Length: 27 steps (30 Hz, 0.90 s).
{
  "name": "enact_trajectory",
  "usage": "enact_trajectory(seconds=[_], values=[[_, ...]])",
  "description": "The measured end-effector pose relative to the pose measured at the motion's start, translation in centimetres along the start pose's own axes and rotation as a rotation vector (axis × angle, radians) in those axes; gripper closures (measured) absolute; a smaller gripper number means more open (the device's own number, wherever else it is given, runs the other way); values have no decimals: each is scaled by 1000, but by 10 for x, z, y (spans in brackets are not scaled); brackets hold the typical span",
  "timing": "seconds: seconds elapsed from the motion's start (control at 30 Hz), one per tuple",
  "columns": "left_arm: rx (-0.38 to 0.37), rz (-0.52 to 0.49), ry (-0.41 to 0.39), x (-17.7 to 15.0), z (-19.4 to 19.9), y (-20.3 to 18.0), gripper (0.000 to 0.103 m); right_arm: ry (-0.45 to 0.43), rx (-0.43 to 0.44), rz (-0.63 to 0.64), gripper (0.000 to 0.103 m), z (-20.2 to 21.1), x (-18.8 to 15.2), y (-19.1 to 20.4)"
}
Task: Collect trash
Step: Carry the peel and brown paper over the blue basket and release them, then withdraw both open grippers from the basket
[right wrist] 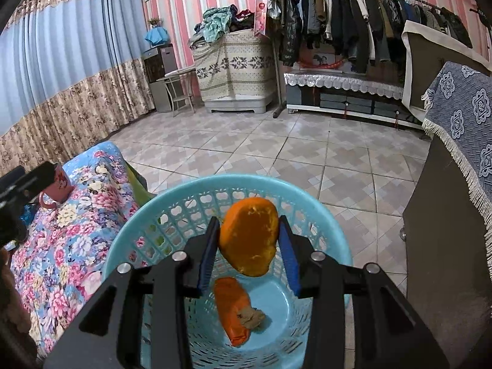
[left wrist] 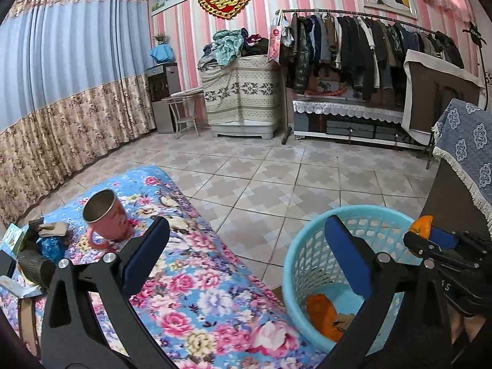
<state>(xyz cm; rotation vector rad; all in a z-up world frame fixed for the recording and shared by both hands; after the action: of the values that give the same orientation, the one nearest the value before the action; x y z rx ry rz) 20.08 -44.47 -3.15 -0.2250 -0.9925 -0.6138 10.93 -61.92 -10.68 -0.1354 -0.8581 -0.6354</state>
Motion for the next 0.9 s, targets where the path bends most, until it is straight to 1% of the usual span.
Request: enact_trajectory(seconds=[0.03,0.1,0.17,0.23,0.33,0.47,0.53,0.77,0.9], values=[[1,4,1,0,0,2,5,-1,-1,-1,50,-1,0,1],[9,9,1,-1,1,6,5,-9,-2,-4,33,-3,1,2],[20,14,2,-3,2,11,5,-15,-6,2,31,-4,2,4],[24,16,3,-4,4,13,5,-16,-17,3,17,-5,4,5],[31,21,6,-7,5,22,5,-36,-36,-1,12,-2,5,3],[37,37,11,-10,7,31,5,-42,-45,18,11,1,6,8],[36,50,16,-12,9,37,5,-49,-50,23,5,2,6,9],[69,42,16,-21,18,56,5,-52,-50,28,5,5,4,20],[89,77,25,-28,28,79,5,-64,-43,49,5,11,7,35]])
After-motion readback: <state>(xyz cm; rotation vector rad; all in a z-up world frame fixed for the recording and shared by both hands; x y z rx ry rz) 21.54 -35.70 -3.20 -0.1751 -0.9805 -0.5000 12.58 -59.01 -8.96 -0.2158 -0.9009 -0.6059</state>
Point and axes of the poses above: each gripper's, at about its wrist camera, not at the fingertips, and z roughly against the way its jaws point, y to its left, x to its top, the point moved 8 cm from there along -z, roughly the way its jaws point, and after that the axes turned 5 degrees about y, right-handed, at the moved point
